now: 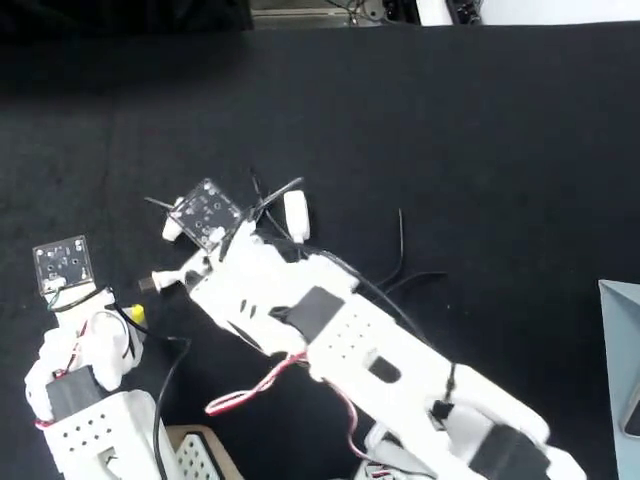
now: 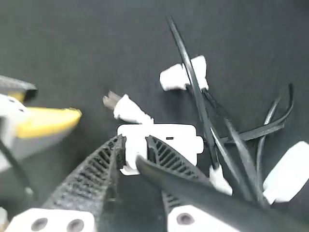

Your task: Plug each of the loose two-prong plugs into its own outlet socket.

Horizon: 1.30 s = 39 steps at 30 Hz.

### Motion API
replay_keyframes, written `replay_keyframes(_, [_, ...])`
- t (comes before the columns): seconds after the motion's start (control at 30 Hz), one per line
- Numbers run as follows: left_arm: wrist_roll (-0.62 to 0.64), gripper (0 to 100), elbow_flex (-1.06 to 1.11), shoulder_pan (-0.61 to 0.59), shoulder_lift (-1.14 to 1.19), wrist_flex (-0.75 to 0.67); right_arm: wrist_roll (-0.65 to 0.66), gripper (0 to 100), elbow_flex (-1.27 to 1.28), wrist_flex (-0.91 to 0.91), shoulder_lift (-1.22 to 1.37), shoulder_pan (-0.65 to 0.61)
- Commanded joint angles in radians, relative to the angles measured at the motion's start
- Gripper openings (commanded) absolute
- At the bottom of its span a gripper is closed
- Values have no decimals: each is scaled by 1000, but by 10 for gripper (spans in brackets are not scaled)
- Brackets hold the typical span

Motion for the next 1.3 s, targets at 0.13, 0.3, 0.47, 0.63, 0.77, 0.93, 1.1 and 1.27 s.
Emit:
replay_keyframes(0.13, [9,244,-8,-1,-8,-20,-83,11,-73,8,-228,49])
replay_keyframes(0.3, [9,244,-7,-1,-8,-20,-81,11,-128,6,-272,155])
replay_keyframes(0.47, [9,244,-7,-2,-8,-20,-57,12,-189,0,-265,292])
replay_keyframes(0.63, [8,244,4,-2,-8,-29,-31,12,-255,0,-193,439])
replay_keyframes(0.77, [8,245,4,-4,-8,-29,-31,12,-317,0,-50,540])
replay_keyframes(0.93, [8,245,10,-2,-8,-31,-31,12,-435,0,206,620])
replay_keyframes(1.1, [6,245,15,-1,-8,-32,-31,13,-596,0,469,669])
replay_keyframes(1.27, [5,246,16,-1,-8,-32,-37,28,-777,2,697,700])
